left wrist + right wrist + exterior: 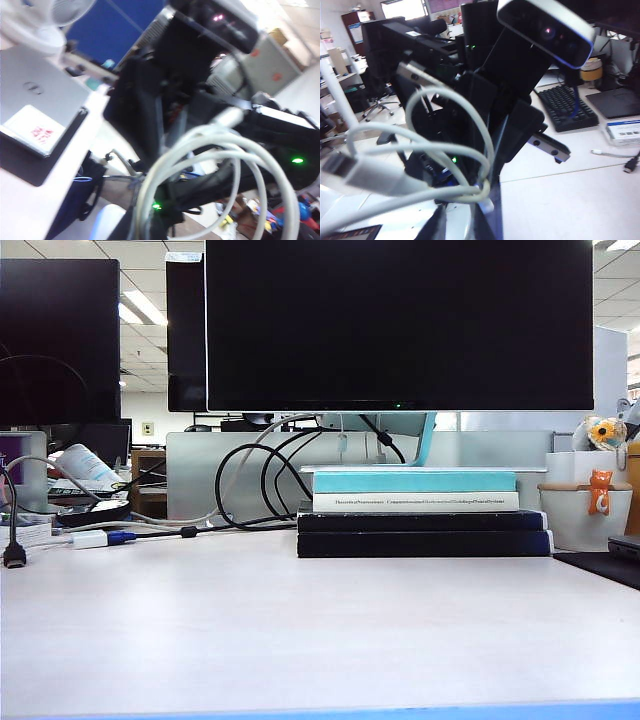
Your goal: Unfold the white charging cable into a straight cable.
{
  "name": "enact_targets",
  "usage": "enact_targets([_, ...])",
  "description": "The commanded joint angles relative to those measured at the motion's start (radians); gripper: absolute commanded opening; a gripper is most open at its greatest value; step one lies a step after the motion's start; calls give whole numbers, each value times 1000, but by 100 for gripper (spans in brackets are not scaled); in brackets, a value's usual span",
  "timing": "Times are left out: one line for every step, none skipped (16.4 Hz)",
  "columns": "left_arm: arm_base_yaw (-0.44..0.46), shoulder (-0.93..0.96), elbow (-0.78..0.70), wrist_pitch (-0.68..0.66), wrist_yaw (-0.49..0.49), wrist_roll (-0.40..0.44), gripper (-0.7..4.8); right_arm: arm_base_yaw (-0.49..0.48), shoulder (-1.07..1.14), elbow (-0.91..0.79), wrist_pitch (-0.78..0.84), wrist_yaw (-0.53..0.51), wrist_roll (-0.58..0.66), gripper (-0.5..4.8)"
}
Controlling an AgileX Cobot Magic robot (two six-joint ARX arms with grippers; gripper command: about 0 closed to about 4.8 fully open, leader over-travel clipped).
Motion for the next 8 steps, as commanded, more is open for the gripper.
enact_targets([-2,0,3,1,-11,19,-6,1,-3,4,12,28,-3,76])
enact_targets([-2,0,3,1,-14,23,-6,1,-3,4,14,42,-3,76])
enact_targets([-2,0,3,5,-26,23,-6,1,-3,4,26,53,-3,76])
enact_targets([-2,0,3,6,-27,23,-6,1,-3,4,36,58,-3,76])
enact_targets([-6,0,3,5,-27,25,-6,1,-3,4,37,72,-3,76])
enact_targets([-27,4,3,13,-31,29,-6,1,-3,4,41,77,-5,14])
enact_targets([-30,5,3,17,-35,29,-6,1,-3,4,51,86,-5,8])
enact_targets([-36,11,3,21,-37,29,-6,5,-3,4,54,89,-6,6])
